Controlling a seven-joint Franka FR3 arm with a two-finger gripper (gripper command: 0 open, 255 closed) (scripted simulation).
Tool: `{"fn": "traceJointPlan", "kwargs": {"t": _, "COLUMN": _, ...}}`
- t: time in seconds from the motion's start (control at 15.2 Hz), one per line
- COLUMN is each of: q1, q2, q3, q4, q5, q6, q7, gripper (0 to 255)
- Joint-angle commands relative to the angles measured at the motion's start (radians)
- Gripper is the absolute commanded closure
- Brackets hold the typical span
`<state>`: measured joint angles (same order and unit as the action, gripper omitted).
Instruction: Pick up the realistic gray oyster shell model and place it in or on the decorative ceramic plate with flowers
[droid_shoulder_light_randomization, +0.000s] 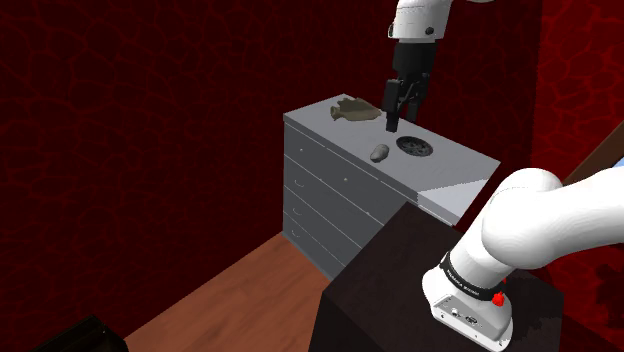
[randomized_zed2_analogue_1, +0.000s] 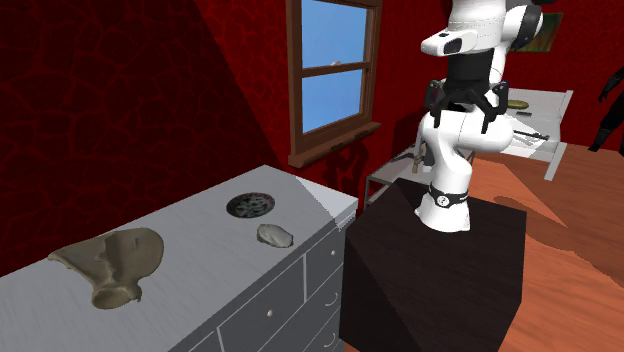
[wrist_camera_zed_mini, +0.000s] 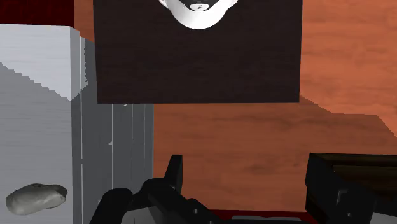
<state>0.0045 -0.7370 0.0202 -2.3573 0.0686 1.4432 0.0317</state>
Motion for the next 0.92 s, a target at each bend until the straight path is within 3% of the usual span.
{"fn": "traceJointPlan", "kwargs": {"t": 0.0, "q1": 0.000, "q2": 0.000, "q3": 0.000, "q4": 0.000, "q5": 0.000, "q6": 0.000, "q7": 0.000, "gripper": 0}}
{"fn": "traceJointPlan", "kwargs": {"t": 0.86, "q1": -0.147, "q2": 0.258, "q3": -0.094, "q4": -0.096, "q5": -0.044, "q6": 0.442, "q7": 0.099, "gripper": 0}}
